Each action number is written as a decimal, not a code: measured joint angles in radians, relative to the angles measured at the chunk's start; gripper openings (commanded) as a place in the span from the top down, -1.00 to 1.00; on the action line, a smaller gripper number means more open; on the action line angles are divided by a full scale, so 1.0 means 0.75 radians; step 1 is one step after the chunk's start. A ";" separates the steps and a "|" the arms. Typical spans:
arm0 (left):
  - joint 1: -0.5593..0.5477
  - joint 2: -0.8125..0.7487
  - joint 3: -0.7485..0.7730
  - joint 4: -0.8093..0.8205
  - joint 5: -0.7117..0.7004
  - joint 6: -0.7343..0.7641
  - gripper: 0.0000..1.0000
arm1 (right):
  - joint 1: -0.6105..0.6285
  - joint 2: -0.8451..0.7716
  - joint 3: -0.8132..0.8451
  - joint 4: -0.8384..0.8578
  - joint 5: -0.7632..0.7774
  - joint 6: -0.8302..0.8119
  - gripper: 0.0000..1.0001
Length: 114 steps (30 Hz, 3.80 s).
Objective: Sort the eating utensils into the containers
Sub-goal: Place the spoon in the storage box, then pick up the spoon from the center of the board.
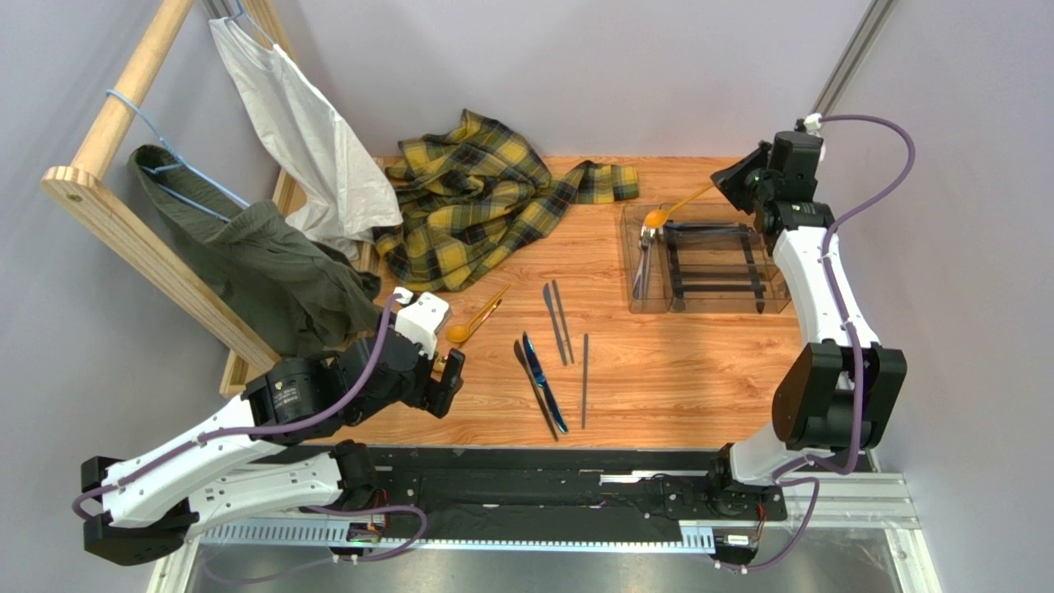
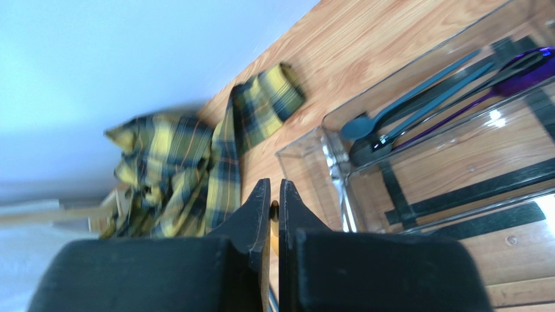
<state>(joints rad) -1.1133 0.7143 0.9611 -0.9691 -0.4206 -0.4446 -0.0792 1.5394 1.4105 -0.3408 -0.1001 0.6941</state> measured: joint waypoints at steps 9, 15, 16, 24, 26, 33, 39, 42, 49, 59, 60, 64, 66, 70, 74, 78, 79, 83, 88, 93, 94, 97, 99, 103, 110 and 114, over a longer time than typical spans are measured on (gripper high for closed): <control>-0.008 -0.020 -0.002 0.000 0.000 0.000 -0.86 | -0.145 0.155 0.019 0.076 0.041 0.091 1.00; -0.008 -0.026 -0.005 0.001 -0.001 0.000 -0.86 | -0.155 0.305 0.096 0.079 0.069 0.097 1.00; -0.008 -0.026 -0.007 0.000 -0.001 0.000 -0.86 | -0.155 0.323 0.113 0.080 0.073 0.096 1.00; -0.008 -0.025 -0.008 0.001 -0.001 0.000 -0.87 | -0.162 0.417 0.261 0.087 0.076 0.093 1.00; -0.008 -0.025 -0.008 0.001 -0.002 0.000 -0.86 | -0.166 0.437 0.291 0.090 0.076 0.091 1.00; -0.008 -0.013 -0.009 0.000 -0.006 0.000 -0.88 | -0.173 0.519 0.320 0.093 0.077 0.091 1.00; -0.008 -0.010 -0.010 0.001 -0.011 0.000 -0.88 | -0.185 0.601 0.320 0.091 0.065 0.090 1.00; -0.008 -0.010 -0.010 0.001 -0.011 0.000 -0.88 | -0.187 0.616 0.314 0.092 0.064 0.089 1.00; -0.008 0.000 -0.010 0.000 -0.013 0.000 -0.88 | -0.187 0.624 0.294 0.095 0.063 0.078 0.96; -0.008 0.004 -0.010 0.000 -0.015 0.000 -0.88 | -0.196 0.677 0.313 0.082 0.009 0.054 0.51; -0.008 0.004 -0.010 0.000 -0.015 0.000 -0.88 | -0.196 0.678 0.312 0.079 0.006 0.056 0.44; -0.009 0.004 -0.010 0.000 -0.016 0.000 -0.88 | -0.196 0.678 0.309 0.072 0.005 0.060 0.05; -0.009 0.004 -0.010 0.001 -0.016 0.000 -0.88 | -0.196 0.675 0.299 0.069 0.013 0.060 -0.08; -0.008 -0.001 -0.010 0.000 -0.016 0.000 -0.88 | -0.196 0.660 0.289 0.042 0.051 0.060 -0.33; -0.009 -0.002 -0.010 -0.001 -0.025 -0.002 -0.88 | -0.196 0.584 0.277 0.005 0.115 0.057 -0.43; -0.008 -0.003 -0.010 -0.001 -0.036 -0.004 -0.88 | -0.196 0.425 0.229 0.007 0.169 0.067 -0.44; -0.009 -0.003 -0.010 -0.001 -0.037 -0.004 -0.89 | -0.196 0.381 0.215 0.014 0.172 0.072 -0.44; -0.008 -0.002 -0.010 -0.001 -0.041 -0.004 -0.89 | -0.196 0.225 0.136 0.065 0.159 0.102 -0.45; -0.008 0.014 -0.010 -0.001 -0.042 -0.005 -0.89 | -0.196 0.002 -0.090 0.178 0.059 0.160 -0.44; -0.008 0.044 -0.010 -0.001 -0.046 -0.005 -0.90 | -0.185 -0.263 -0.408 0.274 -0.032 0.198 -0.48; -0.008 0.052 -0.010 -0.002 -0.048 -0.005 -0.89 | -0.182 -0.316 -0.462 0.285 -0.048 0.202 -0.48; -0.008 0.073 -0.010 -0.002 -0.062 -0.007 -0.90 | -0.168 -0.461 -0.590 0.319 -0.102 0.218 -0.48; -0.008 0.085 -0.010 -0.004 -0.073 -0.010 -0.90 | -0.148 -0.536 -0.656 0.336 -0.144 0.222 -0.48; -0.008 0.111 -0.010 -0.005 -0.086 -0.011 -0.90 | -0.088 -0.623 -0.752 0.345 -0.217 0.220 -0.48; -0.008 0.195 -0.010 -0.010 -0.121 -0.011 -0.90 | -0.017 -0.789 -0.958 0.297 -0.307 0.175 -0.48; -0.008 0.249 -0.009 -0.012 -0.133 -0.010 -0.90 | 0.007 -0.908 -1.026 0.238 -0.340 0.132 -0.48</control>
<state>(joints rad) -1.1194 0.9012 0.9543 -0.9779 -0.5205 -0.4519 -0.0742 0.8581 0.6407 -0.1623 -0.3550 0.7933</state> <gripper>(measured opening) 0.950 0.739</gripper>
